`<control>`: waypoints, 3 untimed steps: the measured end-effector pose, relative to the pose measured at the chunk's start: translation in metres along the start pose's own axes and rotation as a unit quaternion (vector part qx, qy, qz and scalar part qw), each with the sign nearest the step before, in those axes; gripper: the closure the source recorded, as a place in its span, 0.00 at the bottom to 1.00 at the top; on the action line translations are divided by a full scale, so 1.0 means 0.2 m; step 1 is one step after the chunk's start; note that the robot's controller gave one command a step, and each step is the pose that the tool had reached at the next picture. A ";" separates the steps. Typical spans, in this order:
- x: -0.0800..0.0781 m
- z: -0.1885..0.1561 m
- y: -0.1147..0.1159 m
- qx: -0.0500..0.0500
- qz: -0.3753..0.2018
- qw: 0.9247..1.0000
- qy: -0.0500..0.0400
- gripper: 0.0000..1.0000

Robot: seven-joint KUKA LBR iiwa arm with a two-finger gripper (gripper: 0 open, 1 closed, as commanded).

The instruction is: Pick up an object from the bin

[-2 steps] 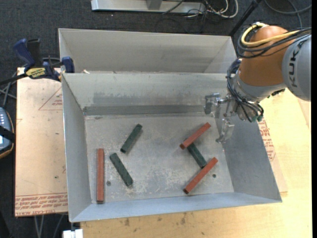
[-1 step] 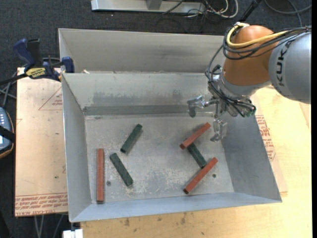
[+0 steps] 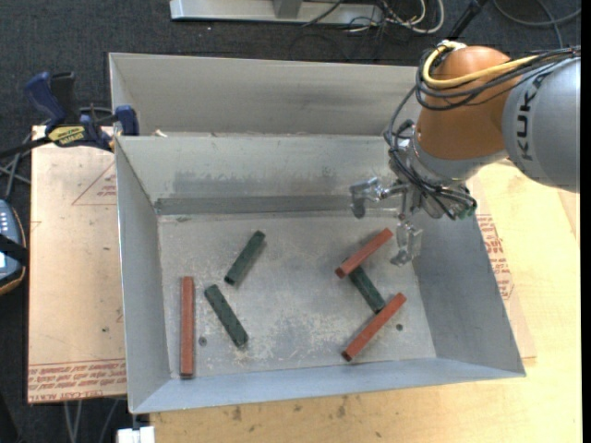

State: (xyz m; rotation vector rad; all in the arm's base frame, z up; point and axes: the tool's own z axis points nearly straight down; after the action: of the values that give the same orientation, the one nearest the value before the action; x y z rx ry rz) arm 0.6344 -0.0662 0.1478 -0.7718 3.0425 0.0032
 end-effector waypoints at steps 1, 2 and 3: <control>-0.04 0.22 0.00 0.001 -0.128 0.992 0.000 0.00; -0.04 0.39 0.03 0.000 -0.221 0.975 0.000 1.00; -0.04 0.39 0.03 0.000 -0.221 0.975 0.000 1.00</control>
Offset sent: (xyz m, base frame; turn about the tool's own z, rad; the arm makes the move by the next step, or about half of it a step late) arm 0.0046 0.0087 -0.0778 -0.4497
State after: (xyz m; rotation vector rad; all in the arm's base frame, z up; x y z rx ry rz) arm 0.6395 -0.0567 0.0701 -1.4240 2.7979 0.0025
